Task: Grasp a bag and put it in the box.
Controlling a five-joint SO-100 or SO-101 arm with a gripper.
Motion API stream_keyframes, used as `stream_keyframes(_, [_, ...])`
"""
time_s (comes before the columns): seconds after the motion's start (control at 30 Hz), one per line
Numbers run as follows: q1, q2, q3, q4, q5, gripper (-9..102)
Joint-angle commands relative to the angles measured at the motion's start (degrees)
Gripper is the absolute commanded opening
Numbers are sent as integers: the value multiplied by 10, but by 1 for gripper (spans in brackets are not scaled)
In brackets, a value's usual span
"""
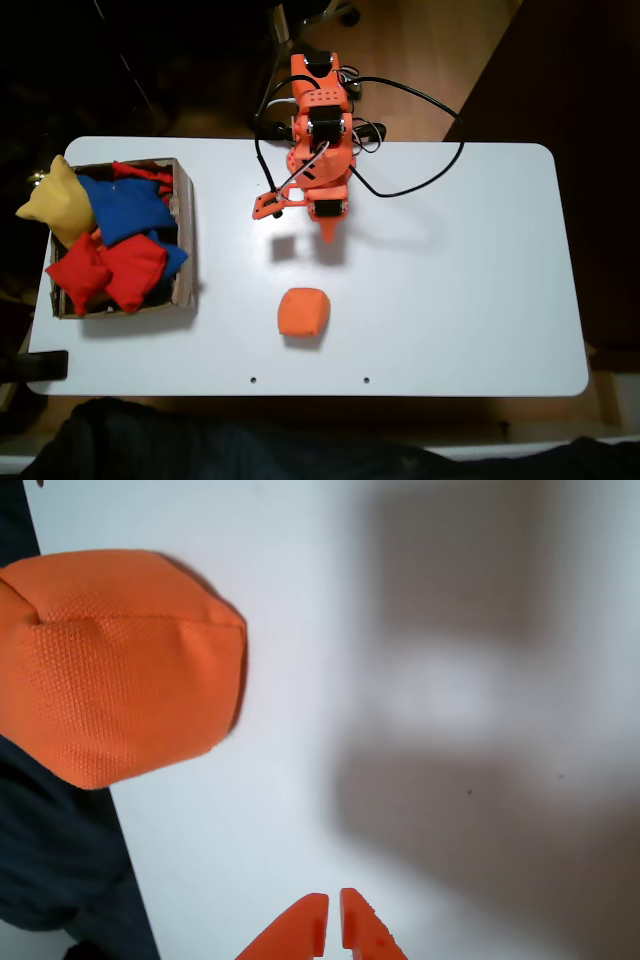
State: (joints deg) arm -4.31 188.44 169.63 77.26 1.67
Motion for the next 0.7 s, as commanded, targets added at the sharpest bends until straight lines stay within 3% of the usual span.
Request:
stream_keyframes(0.0, [1,4,-18,2,2,0])
stream_keyframes(0.67, [8,4,-18,2,6,0])
